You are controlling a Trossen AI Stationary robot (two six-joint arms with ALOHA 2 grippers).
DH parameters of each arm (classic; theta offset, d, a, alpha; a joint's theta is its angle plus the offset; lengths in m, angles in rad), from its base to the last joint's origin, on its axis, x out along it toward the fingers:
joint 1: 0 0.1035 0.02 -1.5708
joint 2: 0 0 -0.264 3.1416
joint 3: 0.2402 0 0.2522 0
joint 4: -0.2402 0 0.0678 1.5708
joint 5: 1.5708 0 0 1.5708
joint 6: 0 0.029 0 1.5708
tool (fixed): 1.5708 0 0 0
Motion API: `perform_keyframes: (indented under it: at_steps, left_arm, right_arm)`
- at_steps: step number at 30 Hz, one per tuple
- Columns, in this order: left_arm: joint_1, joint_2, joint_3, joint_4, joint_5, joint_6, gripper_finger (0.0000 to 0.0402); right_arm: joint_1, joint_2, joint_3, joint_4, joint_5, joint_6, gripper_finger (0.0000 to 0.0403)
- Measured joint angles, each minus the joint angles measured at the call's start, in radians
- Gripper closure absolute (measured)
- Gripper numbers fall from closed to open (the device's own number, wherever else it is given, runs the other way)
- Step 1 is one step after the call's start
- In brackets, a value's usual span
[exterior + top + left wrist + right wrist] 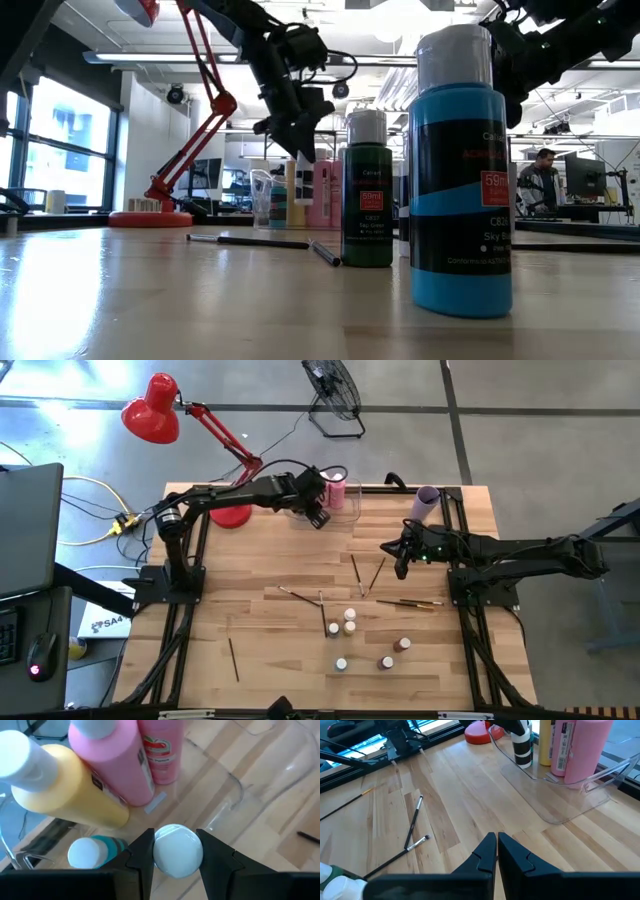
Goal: Pick & Place Paint Supplies
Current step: Put the small white paint bottle into the transparent bin
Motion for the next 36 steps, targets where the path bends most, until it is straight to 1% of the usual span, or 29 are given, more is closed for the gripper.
perform_keyframes:
  at_steps: [8,12,20,24,26,36]
  left_arm:
    - [0.0,0.0,-0.048,0.034,-0.004,-0.03,0.0284]
    - [0.0,0.0,-0.063,0.045,-0.004,-0.079,0.0284]
    - [0.0,0.0,-0.092,0.094,-0.011,-0.097,0.0284]
    - [0.0,0.0,-0.108,0.124,-0.046,-0.105,0.0284]
    - [0.0,0.0,-0.117,0.14,-0.047,-0.105,0.0284]
    - [0.0,0.0,-0.141,0.149,-0.06,-0.107,0.0281]
  right_arm:
    - [0.0,0.0,0.0,0.0,0.0,0.0,0.0395]
    - [0.0,0.0,0.0,0.0,0.0,0.0,0.0395]
    - [0.0,0.0,0.0,-0.001,0.0,0.0,0.0395]
    - [0.0,0.0,0.0,-0.001,0.0,0.0,0.0395]
    - [0.0,0.0,0.0,-0.001,0.0,0.0,0.0395]
    - [0.0,0.0,0.0,-0.002,0.0,-0.002,0.0395]
